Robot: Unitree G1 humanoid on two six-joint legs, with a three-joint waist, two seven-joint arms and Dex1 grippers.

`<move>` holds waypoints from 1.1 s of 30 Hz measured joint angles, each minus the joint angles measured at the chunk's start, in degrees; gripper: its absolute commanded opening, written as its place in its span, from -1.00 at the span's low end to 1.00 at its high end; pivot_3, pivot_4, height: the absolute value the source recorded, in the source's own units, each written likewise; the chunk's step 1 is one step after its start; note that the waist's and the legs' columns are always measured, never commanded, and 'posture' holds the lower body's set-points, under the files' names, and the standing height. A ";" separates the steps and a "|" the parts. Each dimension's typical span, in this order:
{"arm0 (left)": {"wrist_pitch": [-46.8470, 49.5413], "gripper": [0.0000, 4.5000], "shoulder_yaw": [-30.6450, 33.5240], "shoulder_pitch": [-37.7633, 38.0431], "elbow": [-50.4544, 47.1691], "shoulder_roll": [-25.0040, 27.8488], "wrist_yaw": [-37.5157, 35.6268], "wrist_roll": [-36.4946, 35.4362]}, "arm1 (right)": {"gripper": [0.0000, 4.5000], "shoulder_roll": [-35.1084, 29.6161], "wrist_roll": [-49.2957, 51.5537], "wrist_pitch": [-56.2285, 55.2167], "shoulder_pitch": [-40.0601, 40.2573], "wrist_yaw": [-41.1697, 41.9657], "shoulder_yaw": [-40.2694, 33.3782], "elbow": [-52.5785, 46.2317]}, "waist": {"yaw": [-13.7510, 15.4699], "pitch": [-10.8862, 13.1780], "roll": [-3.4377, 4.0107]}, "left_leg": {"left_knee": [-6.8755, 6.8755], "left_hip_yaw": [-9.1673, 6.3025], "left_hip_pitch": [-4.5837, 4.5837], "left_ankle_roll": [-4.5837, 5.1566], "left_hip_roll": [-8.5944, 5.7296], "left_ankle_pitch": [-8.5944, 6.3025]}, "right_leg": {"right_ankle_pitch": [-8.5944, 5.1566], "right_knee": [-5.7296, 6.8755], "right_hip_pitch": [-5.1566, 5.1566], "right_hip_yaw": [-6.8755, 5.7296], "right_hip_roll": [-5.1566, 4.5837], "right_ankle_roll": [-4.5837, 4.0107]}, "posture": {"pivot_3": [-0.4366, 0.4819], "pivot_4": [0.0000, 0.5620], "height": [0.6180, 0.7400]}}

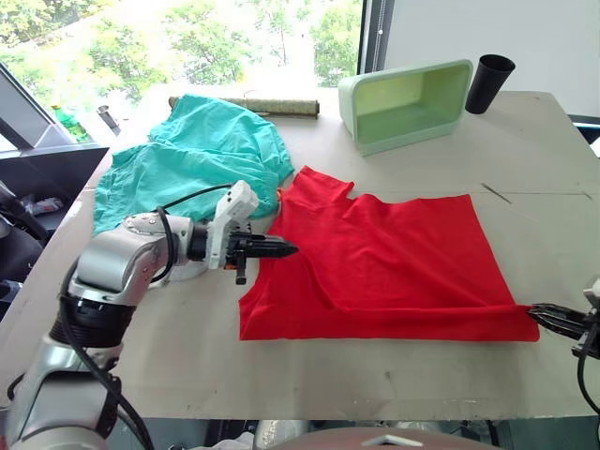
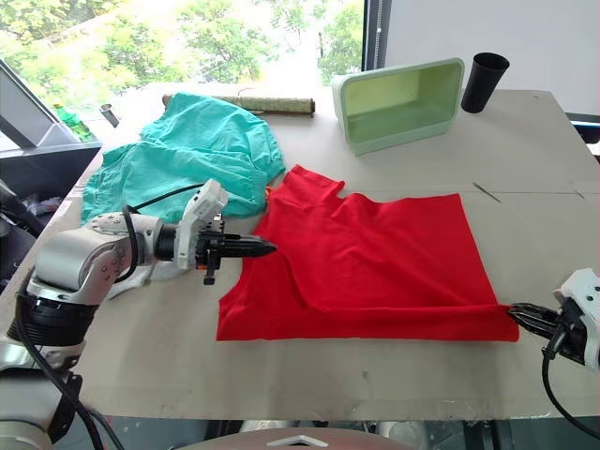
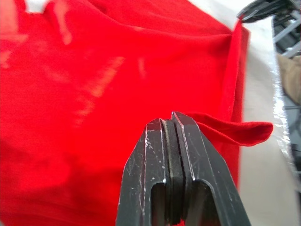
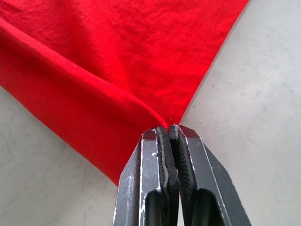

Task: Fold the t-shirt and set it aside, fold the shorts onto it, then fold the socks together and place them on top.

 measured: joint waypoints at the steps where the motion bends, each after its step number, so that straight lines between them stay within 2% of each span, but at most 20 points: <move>1: -0.45 -0.98 -0.01 -0.02 0.32 -0.41 0.16 0.55 | -1.00 0.00 0.00 0.06 -0.01 -0.09 0.00 0.01 | 0.00 0.00 -0.01 | 0.00 0.00 -0.01 0.00 0.00 0.00 | 0.00 0.00 0.01 0.00 0.01 0.00 | -0.05 -0.47 1.00; 13: -6.22 -0.98 -1.07 -1.44 5.38 -6.24 2.26 6.12 | -1.00 -0.02 -0.93 1.22 2.24 -0.35 0.00 -0.06 | 0.02 -0.02 -0.03 | 0.10 0.00 -0.01 0.04 0.01 0.02 | -0.01 0.14 0.02 -0.02 0.02 0.03 | -0.05 -0.47 1.00; 23: -14.07 -0.98 -4.01 -2.26 10.87 -9.39 3.39 13.06 | -1.00 0.66 -2.18 0.37 -0.44 -2.54 0.92 -0.06 | 0.07 -0.01 -0.04 | 0.22 -0.01 -0.02 0.01 0.02 0.00 | -0.01 0.25 0.00 -0.01 -0.01 0.02 | -0.05 -0.47 1.00; 24: -14.95 -1.00 -4.04 -2.39 11.68 -9.84 3.77 13.76 | -0.69 1.14 -2.34 -0.31 -1.15 -2.83 0.98 0.19 | 0.04 -0.02 -0.05 | 0.22 -0.01 -0.02 0.01 0.02 0.00 | -0.01 0.25 0.01 -0.01 -0.01 0.02 | -0.05 -0.47 1.00; 25: -15.83 -0.75 -4.05 -2.75 12.90 -10.38 4.29 14.66 | -0.52 2.17 -2.40 -1.20 -2.71 -3.55 1.00 0.70 | 0.01 -0.02 -0.07 | 0.24 -0.01 -0.02 0.01 0.03 0.00 | 0.00 0.26 0.00 -0.02 0.00 0.00 | -0.05 -0.47 1.00; 27: -17.10 -0.55 -4.07 -3.33 14.44 -11.18 5.29 15.66 | -0.13 3.41 -2.28 -2.11 -5.04 -4.78 1.00 1.35 | -0.01 -0.02 -0.06 | 0.26 -0.01 -0.03 0.01 0.03 0.01 | 0.00 0.32 -0.01 -0.02 -0.01 0.00 | -0.05 -0.47 1.00; 28: -18.01 -0.32 -4.04 -3.74 15.50 -11.59 6.14 16.47 | 0.11 3.93 -2.09 -2.44 -6.18 -5.39 0.96 1.62 | -0.02 -0.02 -0.07 | 0.27 -0.01 -0.03 0.02 0.03 0.01 | 0.00 0.34 -0.01 -0.02 0.00 0.00 | -0.05 -0.47 1.00; 29: -19.00 -0.26 -3.98 -4.30 16.74 -12.08 7.24 17.22 | 0.18 3.97 -1.91 -2.52 -6.51 -5.76 0.89 1.69 | -0.01 -0.02 -0.07 | 0.27 -0.01 -0.03 0.02 0.03 0.01 | 0.00 0.36 -0.02 -0.02 -0.01 -0.01 | -0.05 -0.47 1.00; 30: -19.26 -0.02 -3.91 -4.45 17.19 -12.11 7.57 17.50 | 0.44 3.96 -1.88 -2.52 -6.51 -5.86 0.89 1.69 | 0.04 -0.02 -0.10 | 0.27 -0.01 -0.03 0.02 0.03 0.01 | 0.00 0.36 -0.02 -0.03 0.00 -0.01 | -0.05 -0.47 1.00; 33: -20.72 0.44 -2.70 -4.90 19.34 -13.20 9.43 17.95 | 0.91 3.95 -1.87 -2.50 -5.49 -5.62 0.72 1.86 | 0.15 -0.02 -0.11 | 0.29 -0.03 -0.07 0.05 0.03 0.02 | 0.01 0.36 -0.02 -0.05 -0.01 -0.01 | -0.05 -0.47 1.00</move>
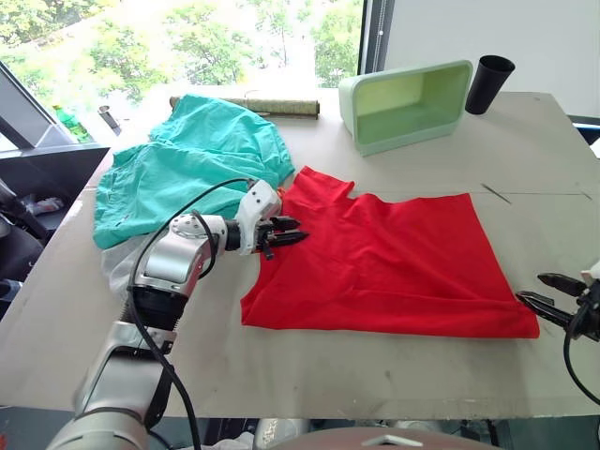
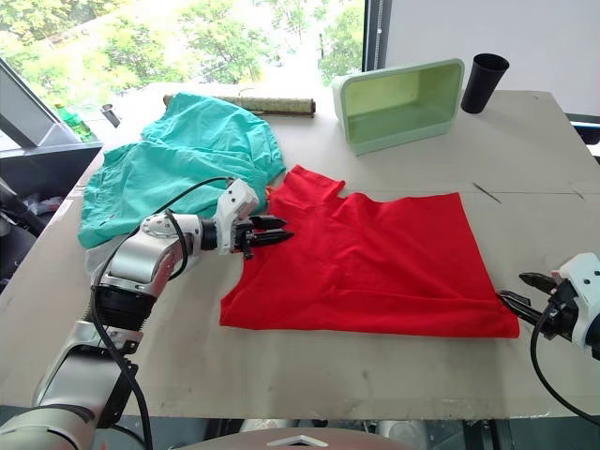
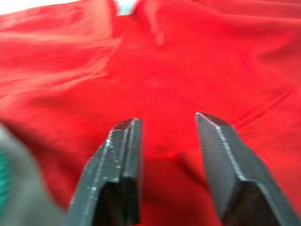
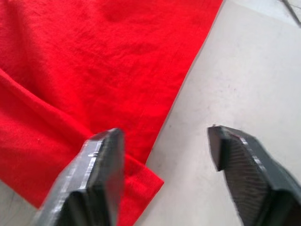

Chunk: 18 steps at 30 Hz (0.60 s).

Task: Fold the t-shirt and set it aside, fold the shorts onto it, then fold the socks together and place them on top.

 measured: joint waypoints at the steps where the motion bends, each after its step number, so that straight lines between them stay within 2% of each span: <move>1: -0.93 0.60 0.77 -0.27 0.72 -0.69 0.95 0.21 | 1.00 0.00 0.06 0.00 0.56 0.21 -0.10 0.02 | -0.03 0.00 0.00 | 0.02 0.00 -0.01 0.00 0.00 0.00 | 0.00 0.01 0.00 0.00 0.00 0.00 | -0.05 -0.47 1.00; 2: -1.25 0.85 0.98 -0.43 0.85 -0.92 1.39 0.25 | 1.00 0.00 0.09 0.02 0.77 0.29 -0.10 0.02 | -0.04 0.00 -0.01 | 0.05 0.00 -0.02 0.00 0.00 0.00 | 0.00 0.02 0.00 0.00 0.00 0.00 | -0.05 -0.47 1.00; 3: -2.20 0.99 1.86 -0.90 1.11 -1.62 2.45 0.24 | 1.00 0.00 0.29 0.04 1.14 0.52 -0.11 0.02 | -0.09 0.00 0.00 | 0.07 -0.01 -0.02 0.00 0.00 0.00 | 0.00 0.05 0.00 0.00 0.00 0.00 | -0.05 -0.47 1.00; 7: -3.32 0.99 4.85 -1.71 1.12 -2.20 3.50 -0.43 | 1.00 0.24 1.99 0.86 1.10 0.62 -0.12 -1.30 | -0.23 0.00 0.00 | 0.12 -0.01 0.00 -0.01 0.03 -0.01 | 0.00 0.12 0.00 -0.01 0.00 0.00 | -0.05 -0.47 1.00; 11: -2.07 0.99 7.01 0.03 -2.75 -1.10 0.63 -3.28 | 1.00 0.52 4.78 1.51 1.11 1.63 -0.12 -4.64 | -0.25 0.00 0.00 | 0.12 -0.01 -0.02 -0.01 0.04 -0.01 | 0.00 0.12 -0.01 -0.01 0.01 0.00 | -0.05 -0.47 1.00; 18: -1.88 0.99 6.47 13.04 -13.41 8.67 -9.45 -4.46 | 1.00 0.45 6.82 3.47 1.48 2.57 3.33 -9.21 | -0.32 -0.01 0.02 | 0.08 -0.02 0.02 -0.06 0.06 -0.04 | -0.04 0.08 -0.09 -0.01 -0.05 -0.03 | -0.05 -0.47 1.00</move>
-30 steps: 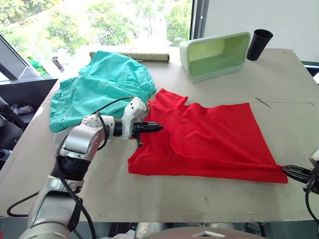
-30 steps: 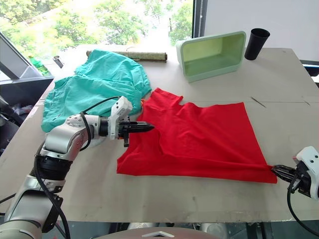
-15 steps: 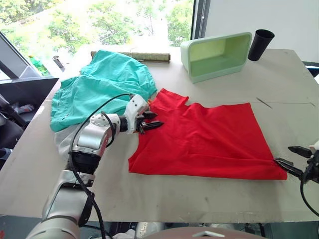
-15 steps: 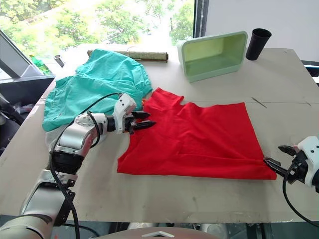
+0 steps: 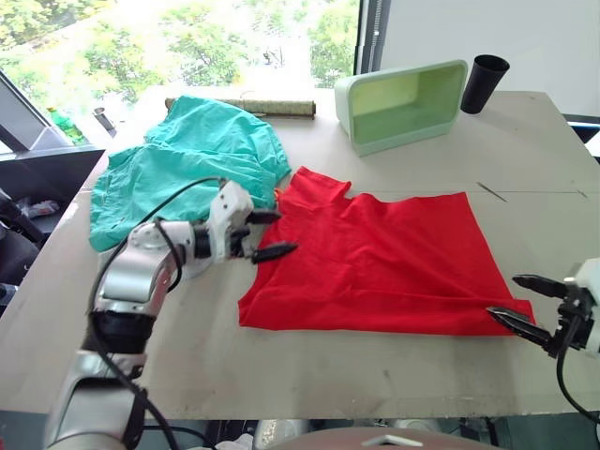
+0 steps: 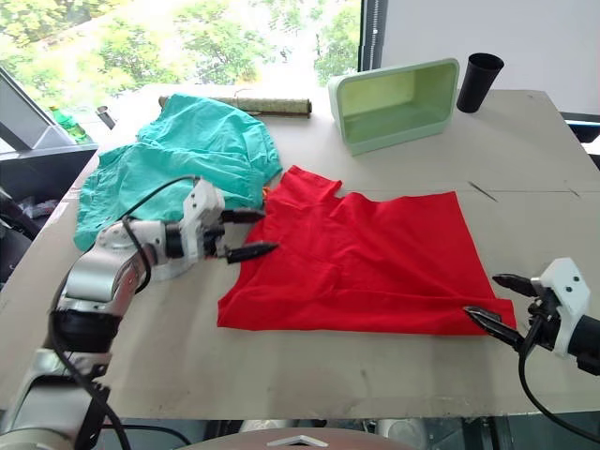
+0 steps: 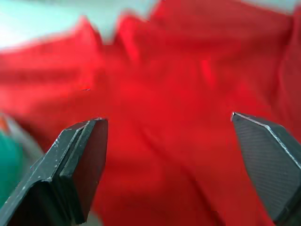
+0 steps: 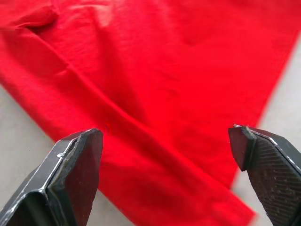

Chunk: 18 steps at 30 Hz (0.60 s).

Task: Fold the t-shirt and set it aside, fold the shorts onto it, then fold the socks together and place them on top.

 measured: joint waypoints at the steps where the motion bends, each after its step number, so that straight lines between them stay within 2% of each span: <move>1: -0.05 0.99 -0.05 1.04 -0.32 0.51 -0.27 0.34 | 1.00 -0.03 -0.14 0.00 -0.37 -0.02 0.68 0.03 | 0.15 0.00 0.00 | 0.00 -0.01 -0.01 0.00 0.00 0.00 | -0.13 -0.01 0.00 0.00 -0.01 -0.11 | -0.05 -0.47 1.00; 4: -0.18 0.99 0.04 5.10 -1.51 2.69 -0.35 1.31 | 1.00 -0.64 -2.63 -1.74 -2.89 0.39 5.69 1.05 | 0.31 0.00 0.00 | 0.00 -0.06 -0.05 0.03 -0.02 -0.02 | -0.18 -0.06 -0.01 -0.02 -0.08 -0.08 | -0.05 -0.47 1.00; 10: 0.03 0.99 0.48 11.09 -7.35 5.96 -1.89 1.16 | 1.00 -0.58 -3.25 -2.42 -8.57 0.80 9.48 4.26 | -0.07 0.00 0.00 | -0.19 -0.06 -0.08 0.00 -0.02 -0.01 | -0.09 -0.23 -0.06 -0.05 -0.08 -0.21 | -0.05 -0.47 1.00; 15: -1.21 0.99 0.82 16.78 -11.71 9.73 -4.52 0.83 | 1.00 -0.80 -3.92 -2.24 -7.98 2.98 14.62 5.72 | 0.03 -0.05 0.12 | -0.40 -0.06 -0.05 -0.03 -0.02 0.00 | -0.08 -0.32 -0.08 -0.12 -0.08 -0.18 | -0.05 -0.47 1.00; 18: -0.23 0.99 0.88 18.61 -13.75 11.16 -5.31 0.25 | 1.00 -2.03 -4.02 -2.05 -6.98 3.63 15.14 5.98 | 0.08 -0.08 0.15 | -0.39 -0.06 -0.04 -0.02 -0.02 0.00 | -0.15 -0.39 -0.04 -0.12 -0.08 -0.18 | -0.05 -0.47 1.00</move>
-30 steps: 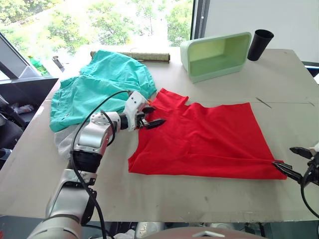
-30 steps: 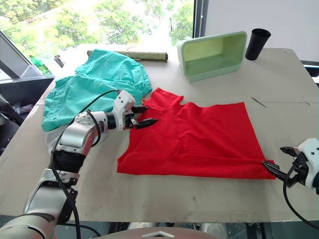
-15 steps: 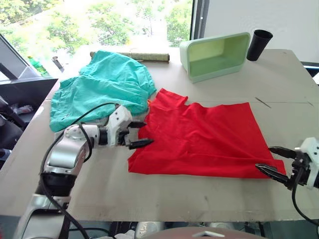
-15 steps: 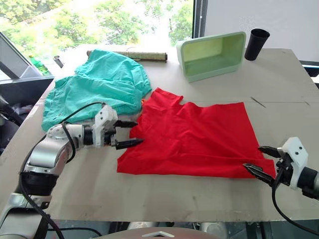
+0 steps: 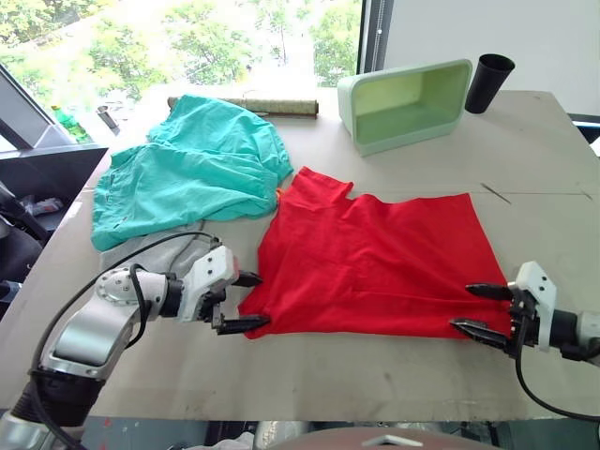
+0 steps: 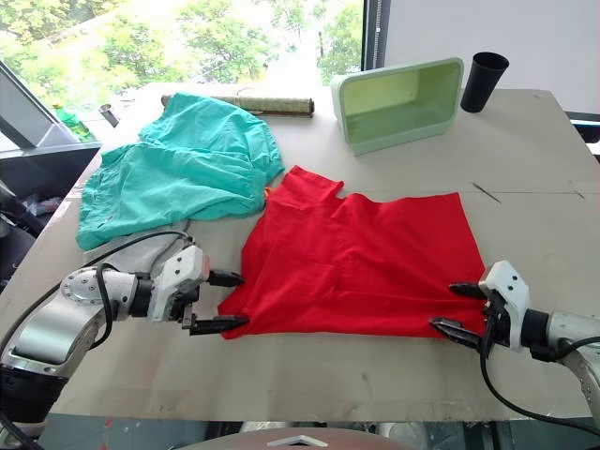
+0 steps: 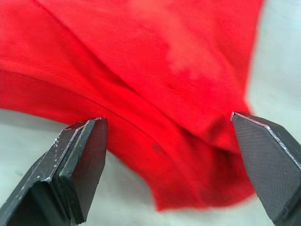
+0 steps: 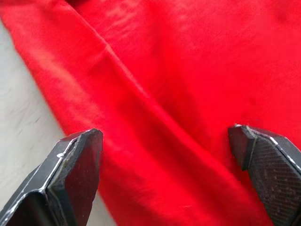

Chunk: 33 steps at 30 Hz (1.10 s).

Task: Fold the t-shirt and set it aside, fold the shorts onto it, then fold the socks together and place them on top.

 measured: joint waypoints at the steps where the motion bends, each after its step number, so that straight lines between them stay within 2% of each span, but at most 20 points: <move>1: 0.29 0.99 0.04 0.94 -0.61 0.82 -0.48 -0.50 | 1.00 -0.91 0.03 0.51 0.56 0.36 0.01 -0.06 | -0.04 -0.02 -0.02 | 0.00 0.00 0.00 0.00 0.00 0.00 | -0.04 -0.04 0.01 0.00 0.00 0.05 | -0.05 -0.47 1.00; 9: 1.92 0.99 1.13 7.56 -4.57 7.58 -4.82 -2.88 | 1.00 -6.27 2.31 3.79 8.34 3.23 -3.42 -3.45 | 0.05 -0.91 -0.01 | -0.21 0.00 0.05 0.22 0.00 -0.16 | -0.11 -0.31 0.06 0.00 0.01 0.14 | -0.05 -0.47 1.00; 13: 1.46 0.99 0.96 9.30 -5.67 9.94 -6.56 -2.93 | 1.00 -6.56 2.91 4.09 11.12 3.59 -4.93 -4.55 | 0.02 -1.16 0.03 | -0.27 0.00 0.05 0.19 -0.01 -0.19 | -0.12 -0.41 0.06 0.00 0.02 0.15 | -0.05 -0.47 1.00; 15: 1.17 0.99 0.77 9.10 -5.55 9.96 -6.64 -2.78 | 1.00 -5.22 2.88 3.32 10.37 2.81 -5.26 -4.36 | 0.02 -1.16 0.04 | -0.29 0.00 0.05 0.20 -0.01 -0.20 | -0.13 -0.41 0.06 0.00 0.02 0.15 | -0.05 -0.47 1.00; 16: 0.74 0.99 0.40 8.66 -5.02 9.82 -6.73 -2.66 | 1.00 -2.22 3.25 3.33 8.95 1.06 -5.61 -3.51 | 0.02 -1.16 0.03 | -0.29 -0.01 0.05 0.20 0.00 -0.20 | -0.13 -0.42 0.05 0.00 0.04 0.16 | -0.05 -0.47 1.00; 20: 0.18 0.99 -0.26 7.65 -4.01 9.50 -7.17 -2.43 | 1.00 -0.34 4.40 3.38 7.26 -0.64 -6.70 -3.00 | -0.03 -0.97 0.64 | -0.28 0.02 0.04 0.22 -0.05 -0.21 | -0.12 -0.42 0.04 0.05 -0.01 0.17 | -0.05 -0.47 1.00; 24: -1.87 0.99 -0.03 6.87 -1.93 7.95 -7.80 -2.47 | 1.00 0.24 7.78 4.31 5.87 -1.66 -14.23 -1.74 | 0.02 -0.89 0.85 | -0.31 0.02 0.04 0.20 -0.05 -0.20 | -0.12 -0.42 0.03 0.02 0.02 0.16 | -0.05 -0.47 1.00; 28: -0.38 0.99 0.78 6.50 -1.72 4.91 -6.66 -4.98 | 1.00 -1.03 8.78 5.54 10.37 -0.81 -20.25 -1.70 | 0.71 -0.82 0.79 | -0.31 0.00 -0.02 0.21 -0.05 -0.20 | -0.11 -0.42 0.03 -0.03 0.01 0.16 | -0.05 -0.47 1.00; 33: -1.81 0.99 2.15 8.74 -2.16 4.82 -5.69 -4.98 | 1.00 -0.50 6.79 5.53 19.02 0.71 -23.16 -0.68 | 0.10 -0.75 0.66 | -0.31 0.00 -0.02 0.23 -0.04 -0.22 | -0.12 -0.45 0.02 -0.02 -0.01 0.17 | -0.05 -0.47 1.00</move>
